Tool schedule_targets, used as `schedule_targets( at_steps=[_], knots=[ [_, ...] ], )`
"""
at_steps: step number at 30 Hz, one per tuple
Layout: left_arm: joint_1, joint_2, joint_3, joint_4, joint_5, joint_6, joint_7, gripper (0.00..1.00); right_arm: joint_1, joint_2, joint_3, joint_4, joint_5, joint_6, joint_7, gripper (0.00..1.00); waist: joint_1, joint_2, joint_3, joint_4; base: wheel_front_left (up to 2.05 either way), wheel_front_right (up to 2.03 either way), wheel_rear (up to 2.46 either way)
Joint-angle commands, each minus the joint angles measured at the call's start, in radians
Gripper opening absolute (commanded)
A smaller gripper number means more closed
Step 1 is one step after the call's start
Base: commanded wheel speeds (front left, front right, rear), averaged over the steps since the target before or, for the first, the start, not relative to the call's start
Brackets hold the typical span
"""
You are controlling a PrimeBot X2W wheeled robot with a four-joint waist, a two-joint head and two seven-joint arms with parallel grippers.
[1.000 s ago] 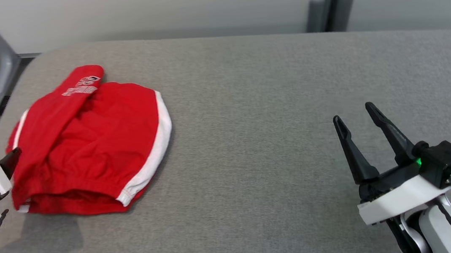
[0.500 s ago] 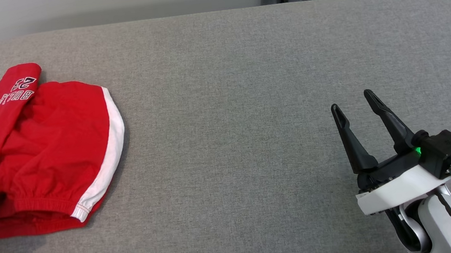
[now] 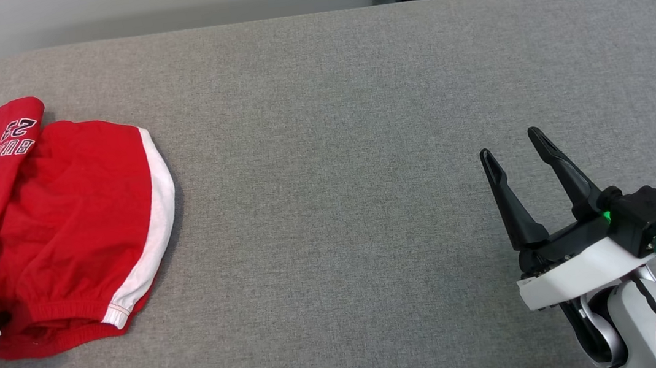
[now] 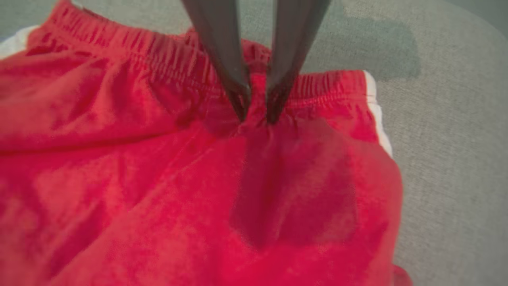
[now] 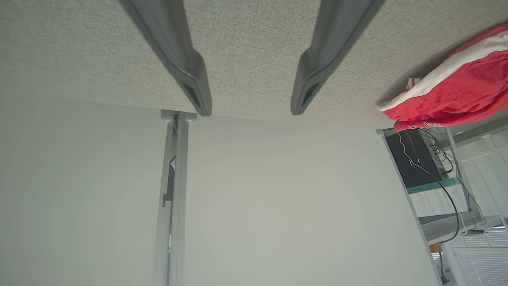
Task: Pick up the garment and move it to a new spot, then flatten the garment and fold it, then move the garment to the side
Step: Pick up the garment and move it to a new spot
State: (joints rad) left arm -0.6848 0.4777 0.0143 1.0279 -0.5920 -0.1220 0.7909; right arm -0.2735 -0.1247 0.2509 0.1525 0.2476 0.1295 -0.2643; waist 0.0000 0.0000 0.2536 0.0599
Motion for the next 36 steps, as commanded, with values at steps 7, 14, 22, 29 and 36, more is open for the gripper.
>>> schedule_targets(
  at_steps=[7, 14, 22, 29, 36],
  knots=[
    [-0.019, -0.006, -0.025, -0.006, 0.008, -0.003, -0.016, 0.00, 0.011, 0.006, 0.005, 0.014, 0.004, 0.002, 0.000, 1.00, 0.0000, 0.0000, -0.022, 0.013, 0.00, 0.00, 0.00],
    [-0.013, -0.003, -0.050, -0.037, 0.007, -0.008, -0.012, 0.00, 0.038, 0.011, 0.010, 0.028, 0.012, 0.002, 0.000, 1.00, 0.0000, 0.0000, -0.074, 0.026, 0.00, 0.00, 0.00],
    [-0.016, 0.013, -0.092, -0.160, -0.018, -0.009, 0.023, 0.00, 0.061, 0.021, 0.005, 0.035, 0.021, 0.002, 0.000, 1.00, 0.0000, 0.0000, -0.131, 0.041, 0.00, 0.00, 0.00],
    [-0.001, 0.018, -0.135, -0.344, -0.092, -0.008, 0.071, 0.00, 0.085, 0.040, -0.009, 0.036, 0.031, 0.002, 0.000, 1.00, 0.0000, 0.0000, -0.175, 0.039, 0.00, 0.00, 0.00],
    [0.006, 0.008, -0.187, -0.548, -0.169, -0.009, 0.114, 0.00, 0.098, 0.052, -0.026, 0.030, 0.032, 0.002, 0.000, 1.00, 0.0000, 0.0000, -0.207, 0.005, 0.00, 0.00, 0.00]
  ],
)
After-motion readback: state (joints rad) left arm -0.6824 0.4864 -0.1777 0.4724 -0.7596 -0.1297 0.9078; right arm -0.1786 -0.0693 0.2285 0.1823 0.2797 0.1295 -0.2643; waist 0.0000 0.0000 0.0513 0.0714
